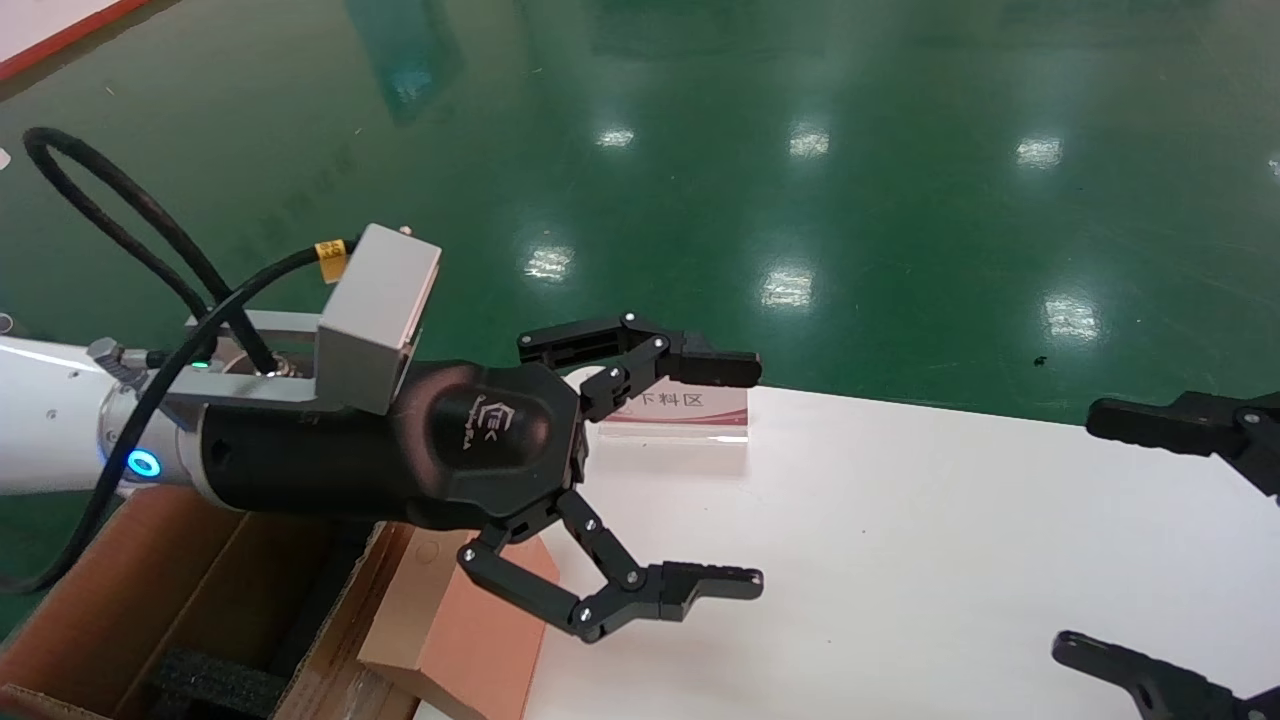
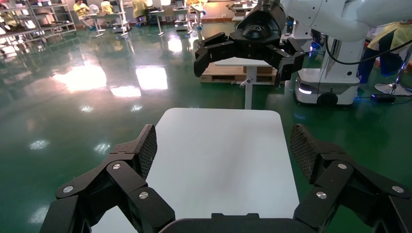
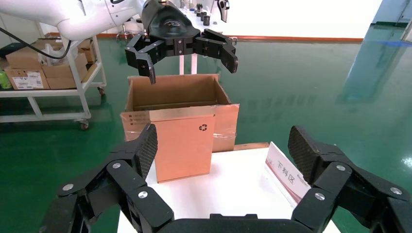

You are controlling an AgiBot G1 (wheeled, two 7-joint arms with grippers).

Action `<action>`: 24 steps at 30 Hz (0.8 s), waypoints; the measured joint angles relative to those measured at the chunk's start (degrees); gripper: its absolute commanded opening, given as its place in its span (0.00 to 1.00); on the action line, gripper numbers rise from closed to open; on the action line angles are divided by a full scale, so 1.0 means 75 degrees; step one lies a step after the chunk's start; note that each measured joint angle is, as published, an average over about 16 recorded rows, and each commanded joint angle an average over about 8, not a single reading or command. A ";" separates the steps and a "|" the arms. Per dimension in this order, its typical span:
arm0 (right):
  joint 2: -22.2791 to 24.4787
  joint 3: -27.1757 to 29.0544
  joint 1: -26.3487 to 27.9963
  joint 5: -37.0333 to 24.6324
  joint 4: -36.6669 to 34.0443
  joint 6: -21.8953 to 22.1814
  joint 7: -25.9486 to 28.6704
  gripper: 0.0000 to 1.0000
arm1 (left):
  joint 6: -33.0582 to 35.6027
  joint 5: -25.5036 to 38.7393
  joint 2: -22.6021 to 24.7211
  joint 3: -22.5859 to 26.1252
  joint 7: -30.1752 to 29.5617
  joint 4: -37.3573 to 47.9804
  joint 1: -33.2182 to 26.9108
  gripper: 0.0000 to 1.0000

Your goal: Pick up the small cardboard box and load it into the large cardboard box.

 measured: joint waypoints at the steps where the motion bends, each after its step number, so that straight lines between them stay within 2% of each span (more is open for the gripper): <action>1: 0.0000 0.0000 0.0000 0.0000 0.0000 0.0000 0.0000 1.00 | 0.0000 0.0000 0.0000 0.0000 0.0000 0.0000 0.0000 1.00; 15: 0.0000 -0.0001 0.0001 0.0000 -0.0001 -0.0001 -0.0001 1.00 | -0.0060 0.0091 -0.0022 0.0054 -0.0122 0.0035 -0.0016 1.00; 20: 0.0000 -0.0002 0.0002 0.0001 -0.0003 -0.0001 -0.0002 1.00 | -0.0228 0.0498 -0.0111 0.0246 -0.0544 -0.0012 -0.0186 1.00; 24: 0.0000 -0.0005 0.0003 0.0002 -0.0005 -0.0001 -0.0004 1.00 | -0.0378 0.1160 -0.0204 0.0559 -0.1228 -0.0100 -0.0521 1.00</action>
